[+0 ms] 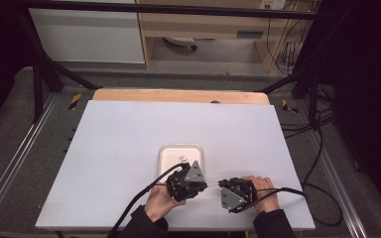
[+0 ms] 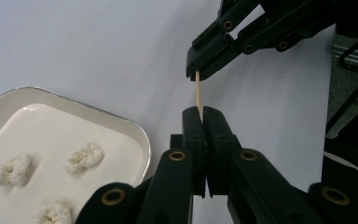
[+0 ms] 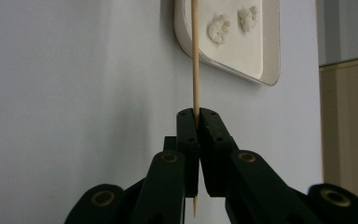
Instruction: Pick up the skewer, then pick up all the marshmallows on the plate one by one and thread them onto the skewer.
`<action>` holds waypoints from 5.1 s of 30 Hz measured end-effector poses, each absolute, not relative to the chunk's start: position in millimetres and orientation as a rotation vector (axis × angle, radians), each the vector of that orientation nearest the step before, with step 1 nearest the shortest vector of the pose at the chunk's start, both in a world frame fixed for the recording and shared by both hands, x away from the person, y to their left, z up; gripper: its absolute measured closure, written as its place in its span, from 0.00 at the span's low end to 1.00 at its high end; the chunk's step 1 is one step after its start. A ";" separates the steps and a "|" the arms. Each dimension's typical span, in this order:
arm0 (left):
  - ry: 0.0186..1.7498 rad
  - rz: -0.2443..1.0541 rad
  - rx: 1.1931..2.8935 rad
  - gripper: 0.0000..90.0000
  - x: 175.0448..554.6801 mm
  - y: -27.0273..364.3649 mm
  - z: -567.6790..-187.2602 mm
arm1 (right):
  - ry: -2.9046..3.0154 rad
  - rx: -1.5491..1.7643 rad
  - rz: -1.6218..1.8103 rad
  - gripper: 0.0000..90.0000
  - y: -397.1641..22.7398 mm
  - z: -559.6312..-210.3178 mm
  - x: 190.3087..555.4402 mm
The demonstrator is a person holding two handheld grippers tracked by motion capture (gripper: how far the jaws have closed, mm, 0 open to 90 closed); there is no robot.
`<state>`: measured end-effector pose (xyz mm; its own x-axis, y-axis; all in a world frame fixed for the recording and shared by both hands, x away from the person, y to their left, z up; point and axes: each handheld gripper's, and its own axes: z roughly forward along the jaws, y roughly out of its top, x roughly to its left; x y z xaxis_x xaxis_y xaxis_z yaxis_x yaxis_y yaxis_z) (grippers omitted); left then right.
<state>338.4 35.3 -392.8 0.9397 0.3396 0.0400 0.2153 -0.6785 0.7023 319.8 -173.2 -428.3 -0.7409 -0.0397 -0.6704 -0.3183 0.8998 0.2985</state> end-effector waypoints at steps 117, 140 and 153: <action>0.891 0.356 1.859 0.98 285.2 161.8 -449.8 | 2.506 0.939 1.198 0.42 -106.5 -442.8 407.0; 0.889 0.332 1.852 0.98 284.8 159.2 -456.0 | 2.561 0.893 1.167 0.81 -104.6 -450.9 406.6; 0.865 0.328 1.852 0.98 283.8 156.5 -454.6 | 2.533 0.992 1.430 0.82 -126.8 -413.7 398.9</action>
